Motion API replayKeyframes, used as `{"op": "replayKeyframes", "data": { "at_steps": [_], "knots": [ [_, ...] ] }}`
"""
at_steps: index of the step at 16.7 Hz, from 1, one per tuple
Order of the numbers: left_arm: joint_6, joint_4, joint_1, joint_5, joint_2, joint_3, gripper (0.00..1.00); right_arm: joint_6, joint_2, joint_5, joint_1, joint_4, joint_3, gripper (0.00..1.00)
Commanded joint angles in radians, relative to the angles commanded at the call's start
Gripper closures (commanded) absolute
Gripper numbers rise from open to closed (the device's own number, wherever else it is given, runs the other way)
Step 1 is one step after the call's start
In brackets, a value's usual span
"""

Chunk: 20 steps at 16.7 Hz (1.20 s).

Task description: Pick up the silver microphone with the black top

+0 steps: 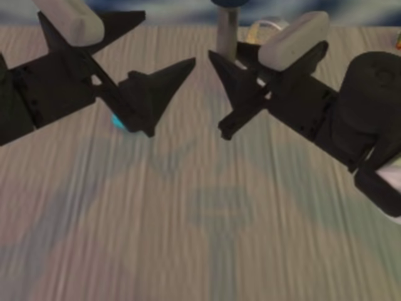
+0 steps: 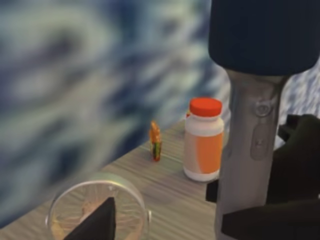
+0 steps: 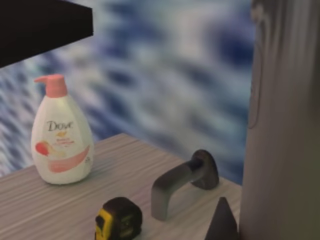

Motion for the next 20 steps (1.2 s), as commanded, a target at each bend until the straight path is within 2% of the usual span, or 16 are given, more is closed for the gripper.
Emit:
{"op": "replayKeyframes", "data": {
  "at_steps": [3,9,14,20],
  "knots": [
    [-0.001,0.021,-0.039,-0.032,0.072,0.06,0.0,0.0,0.0,0.0,0.0,0.0,0.0,1.0],
    [-0.004,0.085,-0.159,-0.149,0.337,0.254,0.0,0.0,0.0,0.0,0.0,0.0,0.0,1.0],
    [-0.005,0.093,-0.178,-0.166,0.366,0.28,0.0,0.0,0.0,0.0,0.0,0.0,0.0,1.0],
    [-0.005,0.093,-0.178,-0.166,0.366,0.28,0.45,0.0,0.0,0.0,0.0,0.0,0.0,1.0]
  ]
}}
